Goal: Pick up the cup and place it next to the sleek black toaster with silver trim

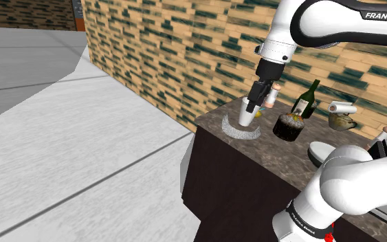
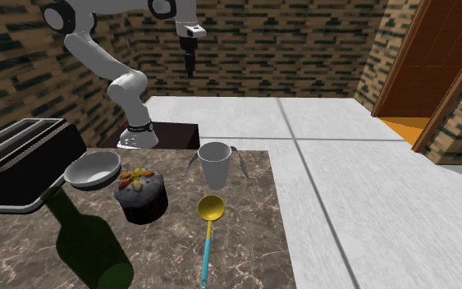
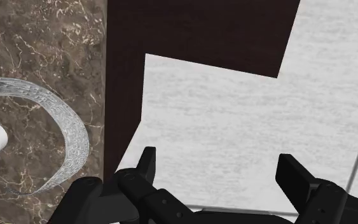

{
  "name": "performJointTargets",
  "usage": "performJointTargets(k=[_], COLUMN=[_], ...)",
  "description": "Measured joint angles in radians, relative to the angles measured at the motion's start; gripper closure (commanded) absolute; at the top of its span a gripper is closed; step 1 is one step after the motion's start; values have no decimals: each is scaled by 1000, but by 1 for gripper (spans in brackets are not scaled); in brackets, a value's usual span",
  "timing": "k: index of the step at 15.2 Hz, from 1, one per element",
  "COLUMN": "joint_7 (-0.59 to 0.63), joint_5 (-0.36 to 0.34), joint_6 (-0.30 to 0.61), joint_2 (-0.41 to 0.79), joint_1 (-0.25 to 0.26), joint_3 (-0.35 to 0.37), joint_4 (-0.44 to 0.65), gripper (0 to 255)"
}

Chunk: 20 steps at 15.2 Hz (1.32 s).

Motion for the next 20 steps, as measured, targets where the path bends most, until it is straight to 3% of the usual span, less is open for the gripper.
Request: performJointTargets(k=[8, 20], joint_7=[-76, -201], joint_5=[-88, -217], joint_6=[111, 334], joint_2=[114, 442], joint_1=[-57, -152], joint_3=[-70, -205], joint_4=[-2, 117], gripper=[0, 0])
